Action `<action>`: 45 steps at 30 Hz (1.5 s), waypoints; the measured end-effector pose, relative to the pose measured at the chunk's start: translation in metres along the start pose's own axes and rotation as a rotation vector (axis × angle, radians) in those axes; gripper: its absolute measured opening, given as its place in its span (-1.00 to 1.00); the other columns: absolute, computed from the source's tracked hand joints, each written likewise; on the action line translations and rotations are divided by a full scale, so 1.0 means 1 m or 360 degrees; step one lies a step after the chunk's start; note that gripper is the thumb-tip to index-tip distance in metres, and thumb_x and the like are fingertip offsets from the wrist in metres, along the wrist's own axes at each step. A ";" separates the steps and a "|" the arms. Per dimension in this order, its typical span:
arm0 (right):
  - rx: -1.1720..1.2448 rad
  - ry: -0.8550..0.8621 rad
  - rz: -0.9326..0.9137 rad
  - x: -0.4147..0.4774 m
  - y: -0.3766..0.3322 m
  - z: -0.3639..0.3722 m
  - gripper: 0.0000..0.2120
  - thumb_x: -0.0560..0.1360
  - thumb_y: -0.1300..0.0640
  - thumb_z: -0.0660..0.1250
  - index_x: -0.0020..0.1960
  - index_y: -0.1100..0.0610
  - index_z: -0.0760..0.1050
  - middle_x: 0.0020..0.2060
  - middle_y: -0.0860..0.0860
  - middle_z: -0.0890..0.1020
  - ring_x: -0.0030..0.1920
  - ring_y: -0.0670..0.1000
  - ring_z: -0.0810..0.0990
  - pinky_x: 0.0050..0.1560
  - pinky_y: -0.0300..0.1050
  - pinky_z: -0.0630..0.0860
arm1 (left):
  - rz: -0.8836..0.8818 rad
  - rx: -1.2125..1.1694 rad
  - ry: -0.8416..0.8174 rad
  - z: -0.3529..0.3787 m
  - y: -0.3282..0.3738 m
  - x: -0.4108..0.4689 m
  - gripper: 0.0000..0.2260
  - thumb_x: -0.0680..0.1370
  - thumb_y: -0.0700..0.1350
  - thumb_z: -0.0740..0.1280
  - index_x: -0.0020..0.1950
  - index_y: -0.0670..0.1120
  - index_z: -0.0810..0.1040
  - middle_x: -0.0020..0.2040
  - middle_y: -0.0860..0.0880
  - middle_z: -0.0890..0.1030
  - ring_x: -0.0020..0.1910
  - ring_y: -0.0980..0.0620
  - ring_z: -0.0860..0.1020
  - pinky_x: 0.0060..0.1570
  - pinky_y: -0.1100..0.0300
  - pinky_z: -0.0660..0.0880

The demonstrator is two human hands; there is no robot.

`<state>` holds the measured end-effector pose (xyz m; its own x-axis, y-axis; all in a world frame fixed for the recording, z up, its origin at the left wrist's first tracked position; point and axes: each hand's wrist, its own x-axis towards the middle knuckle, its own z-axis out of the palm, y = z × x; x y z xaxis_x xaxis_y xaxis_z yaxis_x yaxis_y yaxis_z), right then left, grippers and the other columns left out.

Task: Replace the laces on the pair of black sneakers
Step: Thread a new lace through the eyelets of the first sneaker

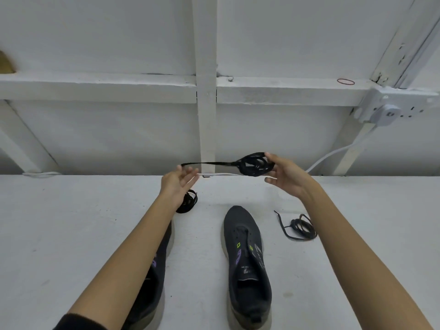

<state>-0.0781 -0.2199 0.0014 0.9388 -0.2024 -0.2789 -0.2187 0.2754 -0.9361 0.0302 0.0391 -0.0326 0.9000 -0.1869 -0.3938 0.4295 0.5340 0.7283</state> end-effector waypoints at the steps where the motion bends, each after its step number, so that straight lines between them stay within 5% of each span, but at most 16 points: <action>1: 0.0010 0.0034 -0.0007 0.001 -0.004 -0.008 -0.85 0.57 0.03 0.32 -0.14 0.05 0.53 -0.21 -0.01 0.64 -0.27 -0.06 0.59 -0.27 -0.20 0.46 | 0.0015 -0.0125 0.0087 -0.005 0.005 0.003 -0.76 0.69 -0.20 0.10 -0.13 -0.21 0.43 -0.29 -0.15 0.62 -0.16 -0.10 0.64 0.10 -0.04 0.57; 4: 0.0048 0.0211 -0.0024 0.004 -0.013 -0.031 -0.83 0.58 0.04 0.32 -0.17 0.04 0.47 -0.22 0.00 0.64 -0.31 -0.07 0.60 -0.35 -0.23 0.50 | 0.0103 -0.0421 0.0230 -0.029 0.023 0.010 -0.75 0.71 -0.15 0.02 0.12 -0.27 0.41 -0.04 -0.19 0.63 -0.02 -0.12 0.63 0.03 0.04 0.59; 7: 0.0082 0.0378 -0.0063 0.010 -0.019 -0.054 -0.84 0.57 0.02 0.33 -0.15 0.03 0.44 -0.15 0.03 0.64 -0.22 0.00 0.59 -0.19 -0.17 0.53 | 0.0302 -0.0502 0.0382 -0.052 0.044 0.016 -0.66 0.71 -0.12 0.01 0.35 -0.30 0.36 0.13 -0.19 0.58 -0.04 -0.06 0.63 0.00 0.11 0.61; 13: -0.0042 0.0626 -0.0199 0.009 -0.033 -0.078 -0.81 0.56 -0.04 0.35 -0.16 0.01 0.44 -0.35 -0.08 0.58 -0.46 -0.14 0.46 -0.42 -0.29 0.43 | 0.0655 -0.0510 0.0582 -0.062 0.073 0.010 -0.71 0.71 -0.14 0.00 0.16 -0.30 0.42 0.00 -0.13 0.61 -0.05 -0.02 0.66 0.06 0.14 0.61; 18: -0.0146 0.0784 -0.0341 -0.003 -0.043 -0.092 -0.79 0.56 0.03 0.36 -0.22 0.00 0.43 -0.30 -0.05 0.49 -0.33 -0.11 0.49 -0.18 -0.22 0.43 | 0.0838 -0.0742 0.0712 -0.061 0.108 0.009 -0.71 0.69 -0.16 -0.02 0.17 -0.26 0.43 0.04 -0.13 0.57 0.00 -0.10 0.60 -0.19 0.26 0.58; 21: -0.0025 0.0915 -0.0380 -0.017 -0.047 -0.113 -0.81 0.58 0.01 0.34 -0.19 0.00 0.45 -0.30 -0.06 0.50 -0.42 -0.17 0.49 -0.17 -0.21 0.46 | 0.0931 -0.0728 0.0892 -0.072 0.133 0.015 -0.70 0.68 -0.17 -0.01 0.31 -0.23 0.40 0.26 -0.18 0.50 0.09 -0.08 0.59 -0.27 0.28 0.55; 24: 0.0007 0.1011 -0.0389 -0.029 -0.053 -0.134 -0.82 0.60 0.00 0.29 -0.17 0.00 0.50 -0.29 -0.08 0.61 -0.28 -0.13 0.57 -0.13 -0.15 0.51 | 0.0999 -0.0290 0.1038 -0.095 0.161 0.028 -0.67 0.67 -0.11 -0.01 0.36 -0.19 0.35 0.40 -0.19 0.42 0.06 -0.06 0.51 -0.06 0.19 0.54; 27: 0.0063 0.1079 -0.0430 -0.036 -0.063 -0.147 -0.80 0.63 0.03 0.21 -0.15 0.00 0.49 -0.28 -0.11 0.67 -0.21 -0.12 0.62 -0.13 -0.10 0.53 | 0.1337 0.0116 0.1257 -0.111 0.189 0.033 -0.75 0.64 -0.11 0.05 0.14 -0.19 0.46 0.27 -0.21 0.51 0.09 -0.07 0.54 -0.01 0.28 0.49; 32: 0.0222 0.1203 -0.0605 -0.048 -0.075 -0.154 -0.79 0.57 -0.15 0.22 -0.11 -0.05 0.49 -0.14 -0.08 0.60 -0.19 -0.11 0.62 -0.28 -0.19 0.63 | 0.1711 0.0455 0.1212 -0.149 0.225 0.055 -0.89 0.56 0.05 0.09 -0.16 0.10 0.31 0.18 -0.22 0.53 0.11 -0.04 0.54 0.10 0.27 0.46; 36: 0.0287 0.1395 -0.0651 -0.051 -0.080 -0.166 -0.71 0.63 -0.06 0.17 0.24 0.01 0.54 -0.37 -0.19 0.57 -0.41 -0.19 0.53 -0.41 -0.34 0.51 | 0.1803 0.0436 0.1239 -0.178 0.244 0.082 -0.83 0.52 0.19 0.13 -0.18 0.14 0.32 0.15 -0.19 0.55 0.05 -0.04 0.56 0.05 0.25 0.48; 40: 0.0152 0.1058 -0.0716 -0.059 -0.092 -0.128 -0.83 0.61 -0.07 0.19 -0.01 -0.10 0.55 -0.60 -0.15 0.35 -0.50 -0.17 0.39 -0.29 -0.29 0.43 | 0.1734 0.0728 0.0986 -0.118 0.228 0.012 -0.90 0.47 0.09 0.22 -0.24 0.15 0.40 0.08 -0.08 0.51 -0.20 0.22 0.45 -0.01 0.31 0.47; 42: 0.0072 0.0727 -0.0796 -0.063 -0.097 -0.094 -0.81 0.63 -0.03 0.18 -0.04 -0.05 0.55 -0.62 -0.14 0.24 -0.52 -0.15 0.28 -0.36 -0.32 0.37 | 0.1743 0.0764 0.0782 -0.083 0.211 -0.018 -0.85 0.51 0.01 0.25 -0.26 0.11 0.39 0.13 -0.04 0.40 -0.23 0.31 0.41 -0.06 0.47 0.39; 45: -0.0240 0.0336 -0.0803 -0.066 -0.106 -0.049 -0.78 0.65 0.00 0.15 0.03 0.00 0.56 -0.63 -0.12 0.17 -0.59 -0.12 0.14 -0.51 -0.27 0.18 | 0.1680 0.0673 0.0405 -0.044 0.192 -0.041 -0.85 0.52 -0.04 0.31 -0.24 0.08 0.43 0.05 0.00 0.40 -0.19 0.30 0.41 -0.03 0.40 0.37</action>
<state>-0.1301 -0.2817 0.1085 0.8667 -0.4618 0.1886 0.1931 -0.0380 -0.9805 0.0722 0.1857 0.0981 0.8047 0.3831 0.4535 -0.4905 -0.0012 0.8714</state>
